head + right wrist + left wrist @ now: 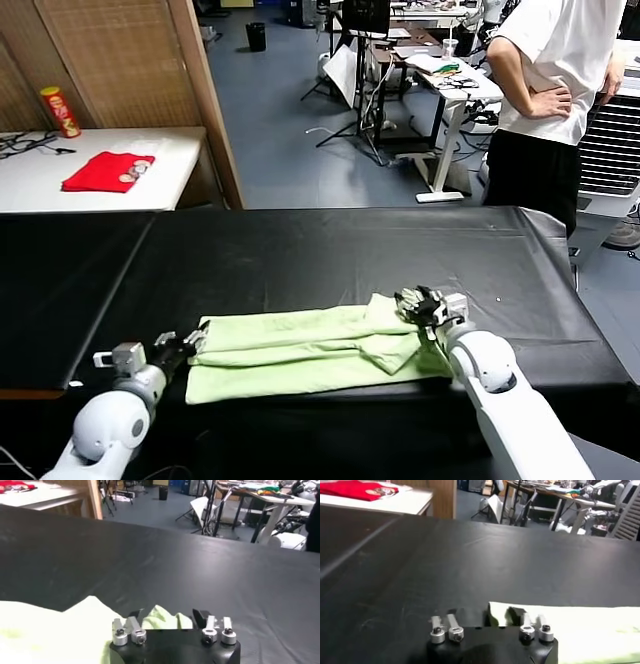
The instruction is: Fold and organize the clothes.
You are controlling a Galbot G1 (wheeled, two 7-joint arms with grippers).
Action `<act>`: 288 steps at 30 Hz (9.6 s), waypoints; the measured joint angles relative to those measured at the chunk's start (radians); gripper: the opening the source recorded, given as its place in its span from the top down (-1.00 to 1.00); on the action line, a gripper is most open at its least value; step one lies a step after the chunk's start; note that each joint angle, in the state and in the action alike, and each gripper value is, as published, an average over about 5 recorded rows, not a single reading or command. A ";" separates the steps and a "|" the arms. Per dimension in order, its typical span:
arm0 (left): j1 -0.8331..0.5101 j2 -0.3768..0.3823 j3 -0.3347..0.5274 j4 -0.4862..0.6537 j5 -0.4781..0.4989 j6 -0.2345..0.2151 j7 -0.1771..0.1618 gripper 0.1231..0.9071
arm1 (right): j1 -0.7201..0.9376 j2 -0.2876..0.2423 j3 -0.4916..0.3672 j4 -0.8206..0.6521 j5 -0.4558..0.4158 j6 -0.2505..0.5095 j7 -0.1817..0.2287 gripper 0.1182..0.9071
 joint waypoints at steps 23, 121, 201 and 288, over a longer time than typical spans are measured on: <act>-0.124 -0.080 0.062 0.070 0.223 -0.094 0.027 0.74 | -0.063 0.075 0.067 0.003 -0.073 0.132 0.026 0.62; -0.095 -0.424 0.443 -0.119 0.133 -0.019 -0.109 0.53 | -0.300 0.005 0.197 0.301 -0.118 0.124 -0.034 -0.72; 0.008 -0.345 0.082 -0.065 -0.333 -0.078 -0.005 -0.36 | -0.398 -0.020 0.105 0.435 -0.174 0.164 -0.014 -0.72; 0.238 -0.184 0.186 -0.365 0.497 -0.201 0.035 -0.72 | 0.114 0.252 -0.281 -0.062 0.493 -0.070 0.052 -0.34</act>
